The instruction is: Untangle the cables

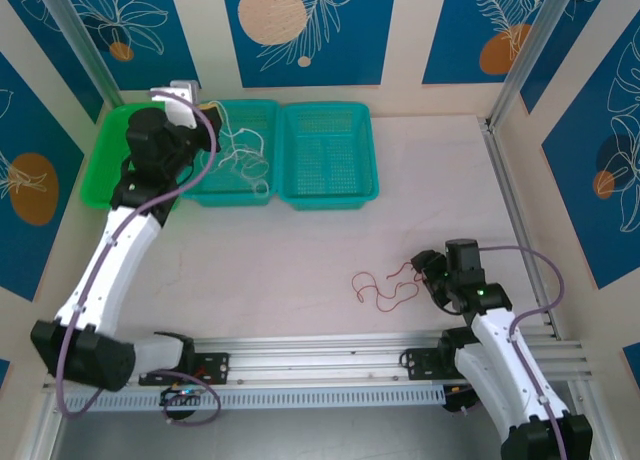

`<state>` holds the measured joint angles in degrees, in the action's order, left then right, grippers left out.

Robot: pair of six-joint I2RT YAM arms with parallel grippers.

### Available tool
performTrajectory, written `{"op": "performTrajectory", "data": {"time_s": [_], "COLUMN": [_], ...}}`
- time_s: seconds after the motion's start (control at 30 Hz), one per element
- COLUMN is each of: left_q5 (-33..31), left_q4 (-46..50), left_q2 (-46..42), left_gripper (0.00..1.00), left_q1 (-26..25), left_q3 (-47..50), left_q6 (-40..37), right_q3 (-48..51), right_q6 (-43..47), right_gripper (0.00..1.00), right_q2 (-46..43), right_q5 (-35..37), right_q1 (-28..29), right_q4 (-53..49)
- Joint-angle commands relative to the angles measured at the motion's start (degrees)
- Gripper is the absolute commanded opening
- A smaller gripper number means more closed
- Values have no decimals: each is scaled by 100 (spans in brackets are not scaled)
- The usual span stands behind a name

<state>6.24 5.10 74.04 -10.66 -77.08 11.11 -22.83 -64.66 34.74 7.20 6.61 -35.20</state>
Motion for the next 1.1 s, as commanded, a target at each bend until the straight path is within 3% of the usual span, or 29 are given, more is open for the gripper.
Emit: {"op": "performTrajectory", "data": {"time_s": [0.0,0.37,0.43,0.5,0.53,0.6,0.77,0.93,1.07], "left_q5": [348,878,724,629,637,711,966,1035,659], "left_q4": [6,-309,-142,-206,-298,-515,-869,-1089,-1047], "left_q2": [426,2138,2228,2094,1983,1663,626,-516,-1151], "left_gripper": [0,0,19,47,53,59,62,62,62], "left_q1": [267,698,699,697,697,699,622,-31,-1244], "left_q3": [-430,-908,-891,-655,-512,-196,580,1359,1943], "left_q6": [101,458,389,411,440,548,957,1226,1122], "right_q3": [-379,-776,-785,-794,-785,-742,-636,-532,-510], "right_q6": [204,274,304,331,327,331,273,240,363], "right_gripper": [71,74,74,74,74,74,74,74,74], "right_q2": [-220,-336,-342,-363,-371,-375,-338,-195,140], "right_q5": [-247,-365,-424,-444,-447,-437,-313,-73,139], "right_q1": [-31,-36,-35,-36,-32,-30,-39,-46,-46], "right_q4": [-374,-655,-672,-706,-716,-654,-498,-402,-370]}}
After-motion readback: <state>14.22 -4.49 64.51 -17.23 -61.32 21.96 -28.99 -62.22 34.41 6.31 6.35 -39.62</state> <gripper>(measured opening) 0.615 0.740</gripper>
